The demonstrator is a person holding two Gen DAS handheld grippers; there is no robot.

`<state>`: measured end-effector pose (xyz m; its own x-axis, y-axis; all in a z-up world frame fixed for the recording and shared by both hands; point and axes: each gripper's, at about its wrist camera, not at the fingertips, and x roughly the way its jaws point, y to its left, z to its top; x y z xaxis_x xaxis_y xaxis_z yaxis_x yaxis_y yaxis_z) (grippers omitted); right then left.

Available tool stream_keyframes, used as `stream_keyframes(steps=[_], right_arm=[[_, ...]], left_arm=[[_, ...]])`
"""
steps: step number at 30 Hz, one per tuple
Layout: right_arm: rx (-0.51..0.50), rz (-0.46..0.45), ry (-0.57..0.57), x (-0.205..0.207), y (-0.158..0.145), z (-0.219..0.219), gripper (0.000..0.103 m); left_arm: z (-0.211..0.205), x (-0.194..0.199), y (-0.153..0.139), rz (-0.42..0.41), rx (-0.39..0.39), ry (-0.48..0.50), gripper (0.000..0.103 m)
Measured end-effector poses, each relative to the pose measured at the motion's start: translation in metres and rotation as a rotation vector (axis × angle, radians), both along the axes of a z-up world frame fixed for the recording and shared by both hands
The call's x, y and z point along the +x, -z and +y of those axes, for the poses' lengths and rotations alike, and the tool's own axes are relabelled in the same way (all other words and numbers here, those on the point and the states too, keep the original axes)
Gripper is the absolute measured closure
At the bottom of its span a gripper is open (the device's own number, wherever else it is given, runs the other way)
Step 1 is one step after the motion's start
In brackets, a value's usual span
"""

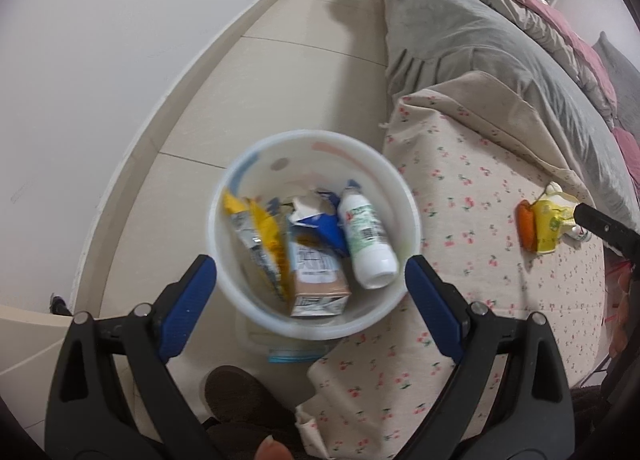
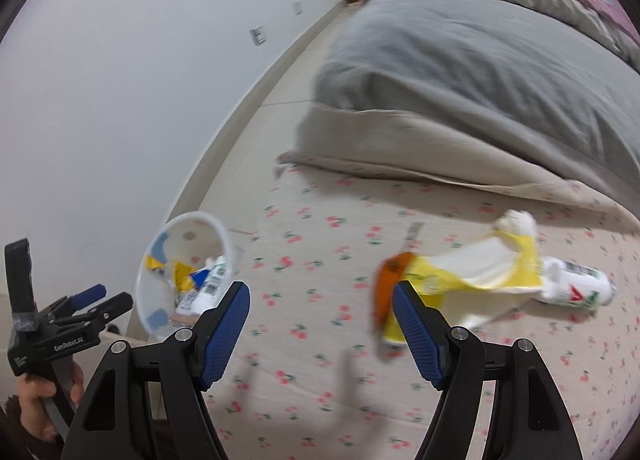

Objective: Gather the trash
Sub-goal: 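Grasp the yellow paper cup with the left gripper while the right approaches another white bottle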

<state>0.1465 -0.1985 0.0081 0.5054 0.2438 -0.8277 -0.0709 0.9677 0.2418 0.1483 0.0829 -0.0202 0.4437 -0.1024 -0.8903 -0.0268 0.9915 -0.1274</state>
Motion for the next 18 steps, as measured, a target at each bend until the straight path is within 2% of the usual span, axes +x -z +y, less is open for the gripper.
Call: stream_keyframes(steps=[7,18], right_arm=[[0.044,0.025,0.128,-0.004,-0.003,-0.058,0.028],[0.017,0.073,0.249,-0.014,0.005,-0.125,0.028]], left_arm=[[-0.029,0.005,0.002,0.012,0.011,0.046,0.008],[-0.076,0.012,0.002,0.023,0.014,0.137,0.008]])
